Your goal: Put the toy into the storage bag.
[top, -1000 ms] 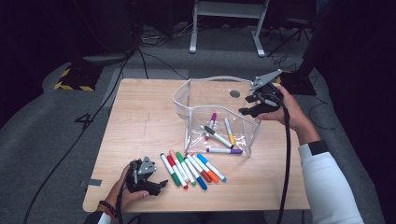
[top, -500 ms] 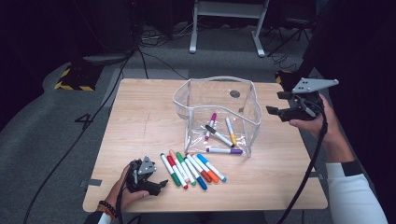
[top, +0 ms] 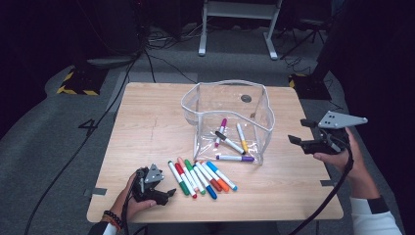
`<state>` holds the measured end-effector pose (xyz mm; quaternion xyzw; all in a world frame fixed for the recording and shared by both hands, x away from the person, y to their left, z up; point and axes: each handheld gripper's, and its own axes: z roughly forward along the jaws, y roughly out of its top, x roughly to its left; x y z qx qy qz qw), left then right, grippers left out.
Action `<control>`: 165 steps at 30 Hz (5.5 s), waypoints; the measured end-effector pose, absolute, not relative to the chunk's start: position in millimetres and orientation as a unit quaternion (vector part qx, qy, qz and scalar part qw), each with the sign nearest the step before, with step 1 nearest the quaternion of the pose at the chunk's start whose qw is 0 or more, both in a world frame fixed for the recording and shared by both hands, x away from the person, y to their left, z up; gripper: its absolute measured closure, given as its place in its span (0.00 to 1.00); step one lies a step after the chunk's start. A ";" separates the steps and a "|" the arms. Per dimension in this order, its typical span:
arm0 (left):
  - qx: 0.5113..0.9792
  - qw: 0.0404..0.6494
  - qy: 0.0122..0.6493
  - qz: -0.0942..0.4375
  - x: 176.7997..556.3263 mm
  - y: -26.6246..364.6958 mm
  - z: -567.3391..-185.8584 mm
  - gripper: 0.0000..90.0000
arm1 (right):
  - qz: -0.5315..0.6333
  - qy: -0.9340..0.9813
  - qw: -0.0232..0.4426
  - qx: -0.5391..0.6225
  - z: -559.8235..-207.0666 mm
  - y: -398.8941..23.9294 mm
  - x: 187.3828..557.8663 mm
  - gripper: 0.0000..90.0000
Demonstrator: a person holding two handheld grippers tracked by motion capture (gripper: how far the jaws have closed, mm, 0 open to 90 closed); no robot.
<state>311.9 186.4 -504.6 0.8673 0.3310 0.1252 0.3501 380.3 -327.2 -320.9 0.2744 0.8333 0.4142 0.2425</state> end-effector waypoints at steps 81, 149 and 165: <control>0.867 0.350 0.331 0.126 311.4 186.6 -504.6 0.16 | 0.343 0.898 0.103 0.255 -489.9 -258.9 356.5 0.64; 0.868 0.349 0.330 0.125 311.5 186.7 -504.5 0.16 | 0.452 0.843 0.217 0.193 -257.3 -228.4 443.5 0.83; 0.868 0.350 0.330 0.126 311.6 186.7 -504.6 0.16 | 0.347 0.901 0.168 0.200 -292.0 -163.3 494.0 0.83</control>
